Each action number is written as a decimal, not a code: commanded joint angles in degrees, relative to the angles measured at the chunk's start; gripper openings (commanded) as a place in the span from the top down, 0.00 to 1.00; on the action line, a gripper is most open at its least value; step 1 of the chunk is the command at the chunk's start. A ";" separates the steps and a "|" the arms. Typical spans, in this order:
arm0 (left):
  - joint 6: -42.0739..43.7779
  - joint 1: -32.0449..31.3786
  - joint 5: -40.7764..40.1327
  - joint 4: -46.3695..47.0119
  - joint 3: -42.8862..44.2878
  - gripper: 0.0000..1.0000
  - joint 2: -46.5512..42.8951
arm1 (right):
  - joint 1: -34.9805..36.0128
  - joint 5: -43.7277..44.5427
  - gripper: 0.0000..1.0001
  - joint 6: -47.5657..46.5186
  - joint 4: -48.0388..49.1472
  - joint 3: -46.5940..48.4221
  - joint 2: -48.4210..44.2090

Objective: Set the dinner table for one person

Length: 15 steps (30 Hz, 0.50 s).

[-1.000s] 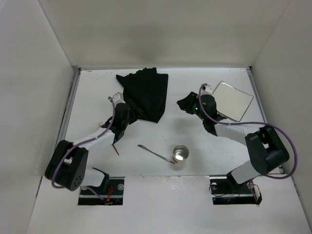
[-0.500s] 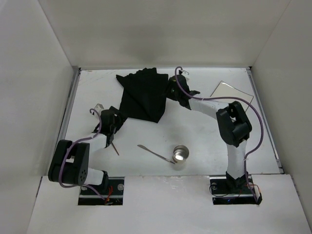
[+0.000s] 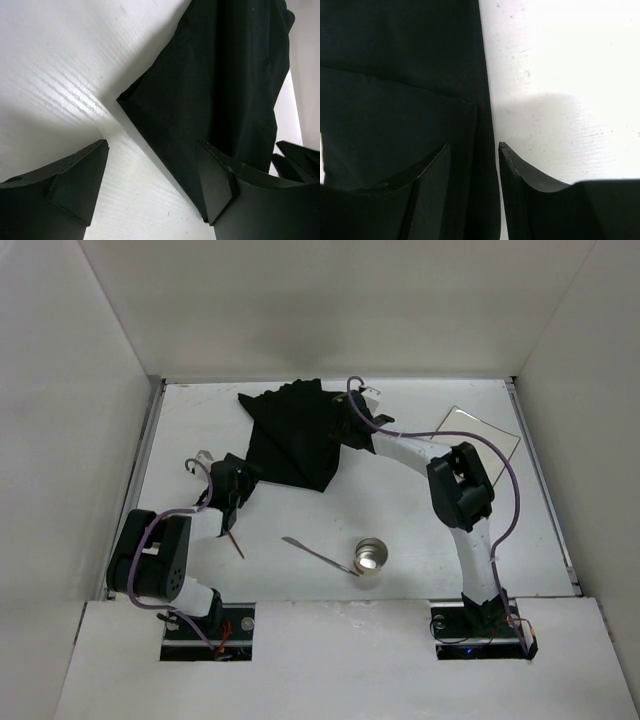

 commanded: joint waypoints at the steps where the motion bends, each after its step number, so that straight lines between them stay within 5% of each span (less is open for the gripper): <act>1: -0.36 0.13 -3.14 -1.28 1.33 0.31 2.76 | 0.30 0.93 0.51 0.43 -2.86 4.33 1.72; 11: -0.01 -0.04 -7.27 -4.10 4.14 0.40 6.72 | 0.73 -3.20 0.54 -0.19 -0.23 8.81 6.03; 15: -0.18 -0.66 -7.45 -3.57 5.64 0.45 8.73 | 1.35 -2.51 0.75 -0.45 0.47 8.38 5.95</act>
